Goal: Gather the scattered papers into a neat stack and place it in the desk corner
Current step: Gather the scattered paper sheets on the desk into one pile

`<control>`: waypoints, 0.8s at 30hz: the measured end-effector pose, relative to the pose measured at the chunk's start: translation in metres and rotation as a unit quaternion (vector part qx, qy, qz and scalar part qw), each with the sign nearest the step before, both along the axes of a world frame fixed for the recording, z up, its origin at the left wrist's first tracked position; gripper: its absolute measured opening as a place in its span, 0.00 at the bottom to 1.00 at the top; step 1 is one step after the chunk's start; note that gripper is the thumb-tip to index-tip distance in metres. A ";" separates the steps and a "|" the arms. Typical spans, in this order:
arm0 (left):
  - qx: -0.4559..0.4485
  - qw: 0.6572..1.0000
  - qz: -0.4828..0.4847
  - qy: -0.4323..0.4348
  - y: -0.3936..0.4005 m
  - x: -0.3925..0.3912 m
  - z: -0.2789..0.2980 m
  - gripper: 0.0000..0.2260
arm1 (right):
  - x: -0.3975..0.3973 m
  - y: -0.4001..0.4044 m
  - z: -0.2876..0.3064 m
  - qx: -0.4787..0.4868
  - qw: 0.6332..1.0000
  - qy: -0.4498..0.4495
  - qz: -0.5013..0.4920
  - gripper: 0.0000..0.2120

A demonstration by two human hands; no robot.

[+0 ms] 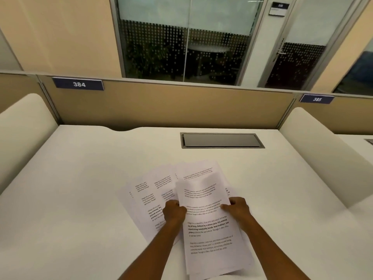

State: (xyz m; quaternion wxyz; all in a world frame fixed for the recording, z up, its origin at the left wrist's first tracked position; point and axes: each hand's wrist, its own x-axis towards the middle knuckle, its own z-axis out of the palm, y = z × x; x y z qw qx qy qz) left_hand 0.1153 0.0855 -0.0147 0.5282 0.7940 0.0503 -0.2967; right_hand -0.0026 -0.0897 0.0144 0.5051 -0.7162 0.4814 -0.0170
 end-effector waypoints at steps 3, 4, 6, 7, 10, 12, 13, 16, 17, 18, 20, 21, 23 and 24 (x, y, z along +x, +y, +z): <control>-0.030 1.000 0.003 0.006 -0.008 -0.001 -0.001 0.07 | 0.004 -0.005 0.006 -0.027 1.000 0.000 -0.007 0.09; -0.042 0.999 0.005 0.012 -0.011 -0.001 -0.001 0.08 | 0.006 -0.008 0.007 -0.035 0.999 -0.001 -0.009 0.10; -0.073 0.997 0.014 0.035 -0.017 0.000 0.000 0.10 | 0.011 -0.014 0.010 -0.043 0.999 -0.004 -0.010 0.09; -0.086 0.995 0.021 0.048 -0.019 0.000 0.001 0.13 | 0.014 -0.017 0.010 -0.047 0.999 -0.004 -0.009 0.09; -0.097 0.993 0.034 0.052 -0.026 0.004 0.004 0.19 | 0.024 -0.030 0.008 -0.074 0.997 -0.001 0.005 0.09; -0.071 0.997 0.025 0.029 -0.031 0.007 0.005 0.20 | 0.030 -0.037 0.003 -0.095 0.995 0.003 0.022 0.09; -0.057 0.998 0.022 0.020 -0.034 0.009 0.006 0.20 | 0.033 -0.040 0.001 -0.108 0.994 0.008 0.031 0.10; -0.023 0.999 0.026 0.002 -0.042 0.012 0.009 0.20 | 0.041 -0.051 -0.007 -0.162 0.985 0.042 0.042 0.13; -0.007 1.000 0.025 -0.006 -0.045 0.013 0.009 0.20 | 0.043 -0.054 -0.009 -0.175 0.982 0.055 0.037 0.14; 0.013 1.000 0.024 -0.015 -0.047 0.013 0.008 0.20 | 0.045 -0.057 -0.010 -0.182 0.981 0.066 0.030 0.15; 0.054 0.998 0.026 -0.028 -0.052 0.014 0.007 0.20 | 0.047 -0.066 -0.012 -0.187 0.978 0.088 0.024 0.17; 0.064 0.997 0.030 -0.032 -0.054 0.014 0.005 0.20 | 0.048 -0.071 -0.013 -0.185 0.977 0.099 0.025 0.18; 0.066 0.997 0.035 -0.037 -0.058 0.013 0.003 0.19 | 0.049 -0.080 -0.016 -0.173 0.977 0.119 0.036 0.20; 0.068 0.996 0.039 -0.041 -0.060 0.012 0.003 0.19 | 0.050 -0.083 -0.018 -0.167 0.976 0.129 0.047 0.22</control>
